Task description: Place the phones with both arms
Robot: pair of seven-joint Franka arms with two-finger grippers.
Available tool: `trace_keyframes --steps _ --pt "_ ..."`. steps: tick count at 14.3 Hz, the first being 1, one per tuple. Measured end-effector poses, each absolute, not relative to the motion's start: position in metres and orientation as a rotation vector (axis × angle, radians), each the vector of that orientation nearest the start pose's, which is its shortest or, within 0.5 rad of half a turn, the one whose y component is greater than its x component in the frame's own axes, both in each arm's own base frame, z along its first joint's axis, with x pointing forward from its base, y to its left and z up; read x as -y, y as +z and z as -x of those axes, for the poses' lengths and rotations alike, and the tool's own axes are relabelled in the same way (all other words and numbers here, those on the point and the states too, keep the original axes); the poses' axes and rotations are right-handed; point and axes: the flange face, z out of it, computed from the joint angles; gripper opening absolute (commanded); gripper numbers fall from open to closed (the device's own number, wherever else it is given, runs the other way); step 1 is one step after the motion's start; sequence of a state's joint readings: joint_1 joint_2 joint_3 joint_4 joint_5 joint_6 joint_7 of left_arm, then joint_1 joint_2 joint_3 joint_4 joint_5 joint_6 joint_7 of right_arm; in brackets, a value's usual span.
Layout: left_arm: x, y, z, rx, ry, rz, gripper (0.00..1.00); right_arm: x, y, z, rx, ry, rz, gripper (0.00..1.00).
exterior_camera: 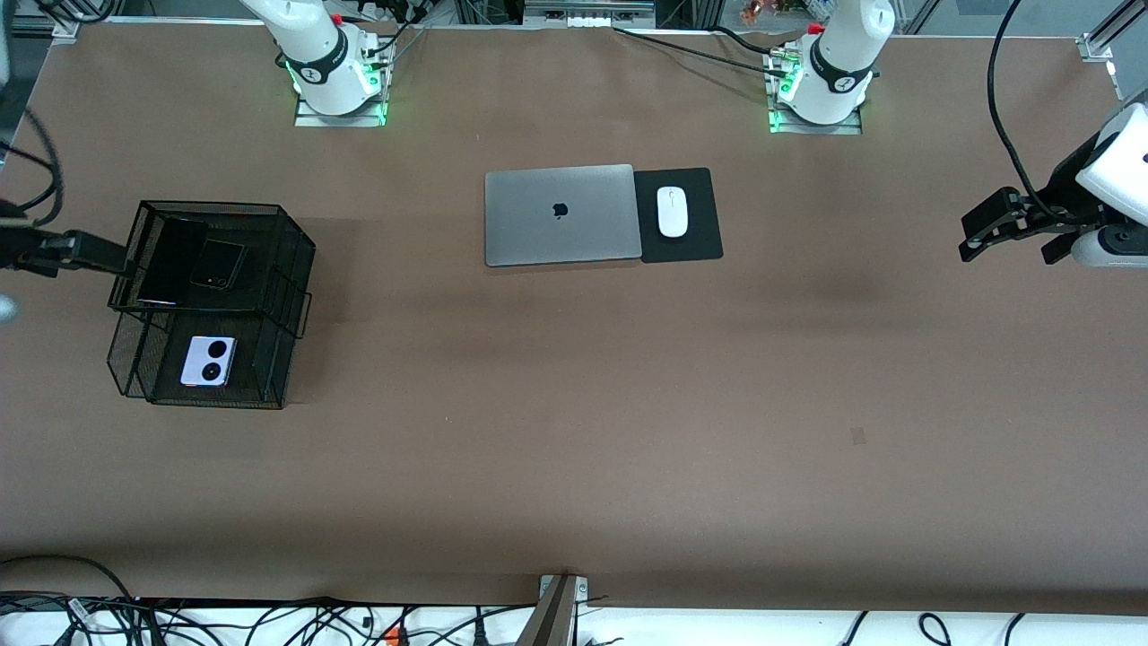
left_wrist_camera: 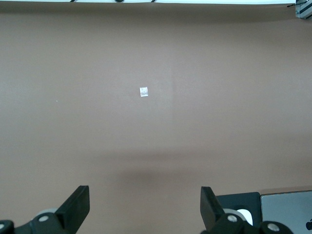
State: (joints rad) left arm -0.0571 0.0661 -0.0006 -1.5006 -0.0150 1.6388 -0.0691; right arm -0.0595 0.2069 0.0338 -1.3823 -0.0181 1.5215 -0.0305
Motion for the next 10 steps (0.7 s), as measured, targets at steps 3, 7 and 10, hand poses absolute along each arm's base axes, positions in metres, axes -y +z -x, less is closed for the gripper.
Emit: trace_keyframes --steps 3,7,10 --pt "0.035 0.626 -0.581 0.019 -0.112 3.159 1.0 0.01 0.593 -0.586 0.016 0.069 3.154 1.0" --pt "0.035 0.626 -0.581 0.019 -0.111 3.159 1.0 0.012 0.586 -0.585 -0.081 0.055 3.182 1.0" --pt "0.035 0.626 -0.582 0.019 -0.111 3.159 1.0 0.005 0.586 -0.585 -0.166 0.053 3.189 0.99"
